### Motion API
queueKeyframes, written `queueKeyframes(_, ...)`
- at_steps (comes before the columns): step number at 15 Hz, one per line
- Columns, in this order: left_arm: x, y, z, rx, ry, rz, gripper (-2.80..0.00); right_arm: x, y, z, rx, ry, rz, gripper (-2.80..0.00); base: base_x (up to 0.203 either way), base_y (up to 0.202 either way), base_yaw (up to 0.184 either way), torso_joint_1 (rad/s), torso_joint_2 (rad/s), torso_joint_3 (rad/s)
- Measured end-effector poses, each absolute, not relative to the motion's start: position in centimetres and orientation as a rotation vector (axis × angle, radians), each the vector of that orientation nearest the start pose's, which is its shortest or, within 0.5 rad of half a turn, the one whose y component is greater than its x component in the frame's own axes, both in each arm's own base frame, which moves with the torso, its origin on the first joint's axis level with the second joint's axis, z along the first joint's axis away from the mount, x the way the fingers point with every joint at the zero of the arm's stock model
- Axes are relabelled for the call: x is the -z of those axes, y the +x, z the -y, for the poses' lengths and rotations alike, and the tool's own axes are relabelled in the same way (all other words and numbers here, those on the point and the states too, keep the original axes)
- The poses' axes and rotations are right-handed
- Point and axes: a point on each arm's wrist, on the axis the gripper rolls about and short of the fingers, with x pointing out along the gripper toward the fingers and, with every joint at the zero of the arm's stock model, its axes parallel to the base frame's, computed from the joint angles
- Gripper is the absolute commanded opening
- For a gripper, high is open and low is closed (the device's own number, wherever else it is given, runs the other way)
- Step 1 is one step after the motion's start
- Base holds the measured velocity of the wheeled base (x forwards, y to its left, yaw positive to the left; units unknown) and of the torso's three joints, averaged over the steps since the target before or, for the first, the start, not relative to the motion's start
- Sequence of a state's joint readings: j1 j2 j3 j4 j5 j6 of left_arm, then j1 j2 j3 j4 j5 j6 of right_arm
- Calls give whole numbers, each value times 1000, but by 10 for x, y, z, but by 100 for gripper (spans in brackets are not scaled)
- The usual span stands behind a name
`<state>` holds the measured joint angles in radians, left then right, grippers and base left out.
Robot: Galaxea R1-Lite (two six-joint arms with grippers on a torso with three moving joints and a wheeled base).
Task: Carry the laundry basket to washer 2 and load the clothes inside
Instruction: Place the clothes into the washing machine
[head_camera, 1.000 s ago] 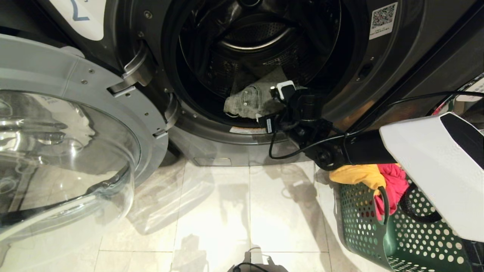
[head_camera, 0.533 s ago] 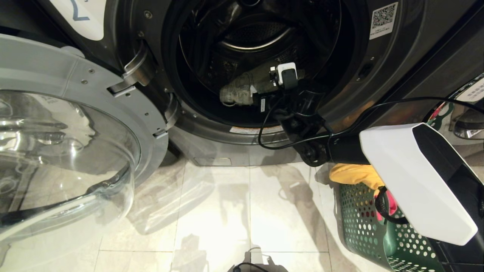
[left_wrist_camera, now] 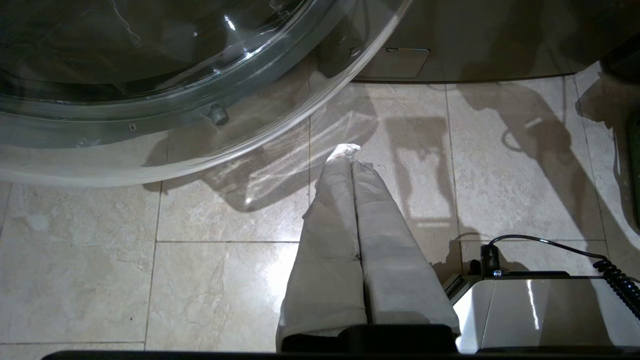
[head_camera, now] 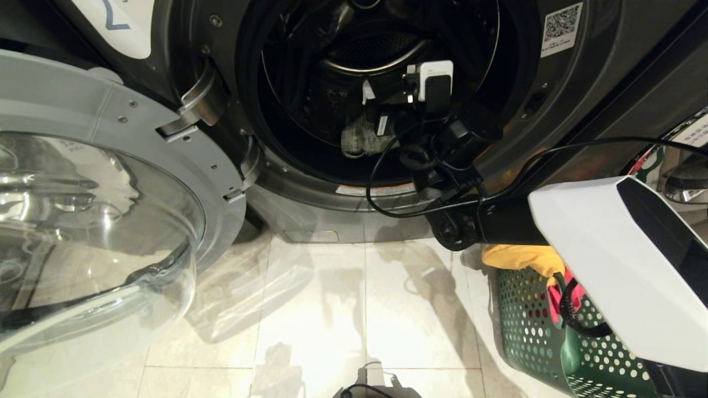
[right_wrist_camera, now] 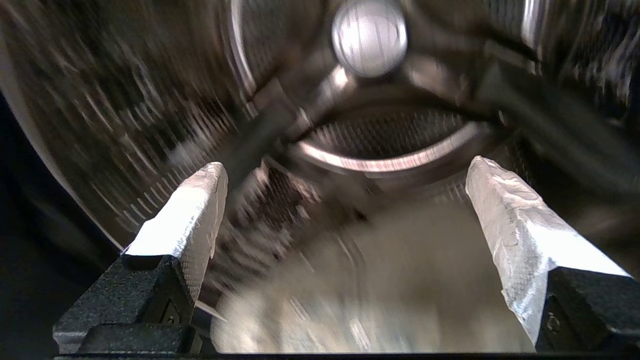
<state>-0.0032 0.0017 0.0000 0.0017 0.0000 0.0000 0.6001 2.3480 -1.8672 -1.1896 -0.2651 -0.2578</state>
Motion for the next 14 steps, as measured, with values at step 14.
queueKeyframes(14, -75, -23, 0, 3, 0, -3, -280, -209, 248, -125, -212, -56, -286, 0, 0, 0, 0, 0, 0, 0)
